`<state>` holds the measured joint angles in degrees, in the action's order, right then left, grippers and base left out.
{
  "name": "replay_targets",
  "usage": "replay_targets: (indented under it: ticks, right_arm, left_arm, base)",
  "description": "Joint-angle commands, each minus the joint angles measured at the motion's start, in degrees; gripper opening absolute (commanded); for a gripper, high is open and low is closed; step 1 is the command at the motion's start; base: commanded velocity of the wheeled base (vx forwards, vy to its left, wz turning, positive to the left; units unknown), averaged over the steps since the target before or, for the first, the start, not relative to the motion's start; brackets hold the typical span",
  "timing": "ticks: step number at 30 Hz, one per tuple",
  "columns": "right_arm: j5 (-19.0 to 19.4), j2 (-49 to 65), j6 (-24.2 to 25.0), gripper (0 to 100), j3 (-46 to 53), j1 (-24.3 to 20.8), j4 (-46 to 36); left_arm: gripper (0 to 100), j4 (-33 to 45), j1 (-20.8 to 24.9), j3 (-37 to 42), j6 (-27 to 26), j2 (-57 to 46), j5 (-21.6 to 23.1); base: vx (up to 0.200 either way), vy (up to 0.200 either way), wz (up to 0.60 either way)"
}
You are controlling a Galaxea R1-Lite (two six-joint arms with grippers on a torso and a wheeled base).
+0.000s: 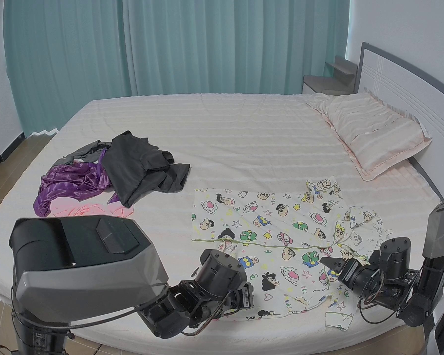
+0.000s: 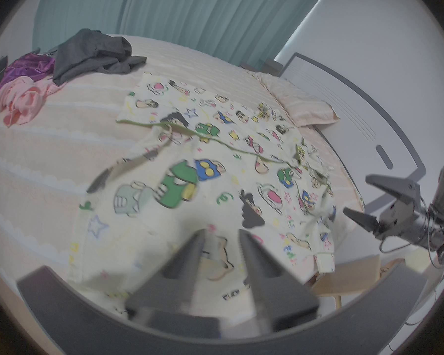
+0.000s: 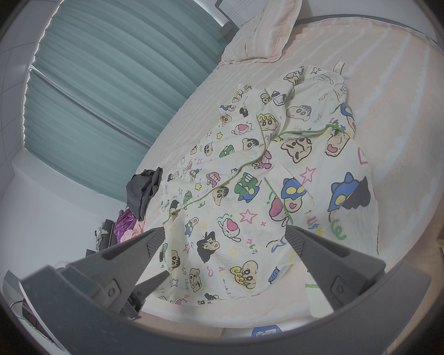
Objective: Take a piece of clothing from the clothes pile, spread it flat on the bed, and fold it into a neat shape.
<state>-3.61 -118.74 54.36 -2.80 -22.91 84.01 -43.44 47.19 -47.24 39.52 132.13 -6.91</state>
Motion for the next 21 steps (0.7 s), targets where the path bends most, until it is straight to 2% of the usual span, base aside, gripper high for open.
replay_targets:
  ticks: [1, 6, 12, 14, 16, 21]
  right_arm:
    - [0.0, -0.1, 0.0, 100, 0.0, 0.0, 0.0]
    - [0.0, -0.1, 0.0, 100, 0.0, 0.0, 0.0]
    - [0.0, -0.1, 0.0, 100, 0.0, 0.0, 0.0]
    - [0.0, -0.1, 0.0, 100, 0.0, 0.0, 0.0]
    - [0.0, -0.2, 0.0, 100, 0.0, 0.0, 0.0]
    - [0.0, -0.2, 0.0, 100, 0.0, 0.0, 0.0]
  left_arm:
    - [100, -0.1, 0.4, 0.7, 0.2, 0.0, 0.3]
    - [100, -4.6, -0.2, 3.2, 0.9, -0.8, 0.8]
    - [100, -23.5, -0.6, 13.1, 2.3, -1.7, 2.1]
    - [100, -29.8, -2.1, 15.1, 2.3, -2.1, 2.0]
    - [100, -32.2, -3.4, 15.5, 2.3, -2.5, 2.1]
    - [100, -32.2, -7.4, 13.5, 3.6, -2.2, 1.9]
  base:
    - [0.0, 0.0, 0.0]
    - [0.0, 0.0, 0.0]
    - [0.0, 0.0, 0.0]
    - [0.0, 0.0, 0.0]
    - [0.0, 0.0, 0.0]
    - [0.0, 0.0, 0.0]
